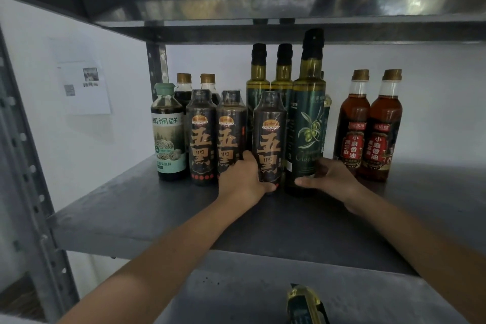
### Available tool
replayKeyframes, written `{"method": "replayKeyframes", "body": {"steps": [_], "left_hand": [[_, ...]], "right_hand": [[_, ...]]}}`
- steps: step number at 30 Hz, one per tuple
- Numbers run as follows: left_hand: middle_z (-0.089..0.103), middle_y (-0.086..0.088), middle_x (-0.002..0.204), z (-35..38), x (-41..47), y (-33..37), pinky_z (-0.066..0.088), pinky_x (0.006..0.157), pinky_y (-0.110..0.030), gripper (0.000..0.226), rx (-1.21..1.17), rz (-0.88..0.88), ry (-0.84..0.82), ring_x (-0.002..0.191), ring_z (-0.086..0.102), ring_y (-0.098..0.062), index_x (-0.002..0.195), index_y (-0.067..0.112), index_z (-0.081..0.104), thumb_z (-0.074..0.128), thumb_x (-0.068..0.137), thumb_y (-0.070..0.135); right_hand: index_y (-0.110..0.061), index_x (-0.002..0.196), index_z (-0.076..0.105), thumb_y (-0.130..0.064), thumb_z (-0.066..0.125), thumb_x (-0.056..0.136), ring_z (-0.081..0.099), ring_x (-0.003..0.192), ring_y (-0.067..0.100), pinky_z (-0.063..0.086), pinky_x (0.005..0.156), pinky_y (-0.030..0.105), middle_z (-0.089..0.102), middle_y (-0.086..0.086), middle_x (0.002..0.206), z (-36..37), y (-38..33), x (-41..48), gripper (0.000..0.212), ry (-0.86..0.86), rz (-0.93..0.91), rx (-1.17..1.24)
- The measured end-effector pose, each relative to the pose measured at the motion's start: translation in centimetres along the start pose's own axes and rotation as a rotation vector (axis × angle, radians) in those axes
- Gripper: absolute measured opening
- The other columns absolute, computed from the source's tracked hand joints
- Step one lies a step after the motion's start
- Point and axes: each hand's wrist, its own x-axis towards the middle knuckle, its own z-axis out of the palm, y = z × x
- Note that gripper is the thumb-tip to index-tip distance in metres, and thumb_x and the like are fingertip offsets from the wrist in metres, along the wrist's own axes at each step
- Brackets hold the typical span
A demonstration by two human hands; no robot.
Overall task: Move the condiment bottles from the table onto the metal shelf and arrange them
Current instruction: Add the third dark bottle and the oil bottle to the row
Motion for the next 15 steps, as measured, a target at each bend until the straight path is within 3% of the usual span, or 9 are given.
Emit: {"method": "replayKeyframes", "body": {"steps": [5,10,13,15], "left_hand": [[0.060,-0.011,0.117,-0.6,-0.4,0.3,0.045,0.075,-0.036,0.067,0.060,-0.049,-0.005,0.107,0.060,-0.030,0.120,0.007,0.042,0.073,0.076,0.048],[0.064,-0.006,0.099,-1.1,-0.7,0.0,0.043,0.068,-0.031,0.045,0.217,0.004,0.034,0.093,0.063,-0.025,0.095,0.013,0.059,0.066,0.079,0.054],[0.064,-0.004,0.087,-1.2,-0.6,-0.1,0.043,0.063,-0.031,0.043,0.225,0.055,0.063,0.084,0.063,-0.023,0.081,0.017,0.055,0.060,0.081,0.060],[0.061,-0.001,0.074,-1.3,-0.5,-0.3,0.039,0.057,-0.028,0.046,0.177,0.109,0.181,0.072,0.062,-0.020,0.073,0.019,0.051,0.050,0.084,0.064]], "right_hand": [[-0.013,0.125,0.056,-0.014,0.079,0.072,0.055,0.095,0.004,0.040,0.072,0.010,0.061,-0.005,0.110,0.1,-0.2,-0.1,0.058,0.002,0.004,-0.025],[-0.013,0.124,0.057,-0.015,0.080,0.071,0.056,0.105,0.011,0.042,0.088,0.021,0.062,-0.003,0.114,0.1,-0.1,-0.2,0.059,0.024,0.011,-0.036],[-0.015,0.122,0.058,-0.016,0.081,0.070,0.058,0.108,0.013,0.044,0.092,0.024,0.064,0.000,0.118,0.4,0.0,0.0,0.058,0.034,0.011,-0.023],[-0.015,0.123,0.058,-0.019,0.081,0.070,0.057,0.111,0.014,0.044,0.095,0.026,0.063,0.000,0.120,0.4,0.0,0.1,0.058,0.036,0.013,-0.049]]}}
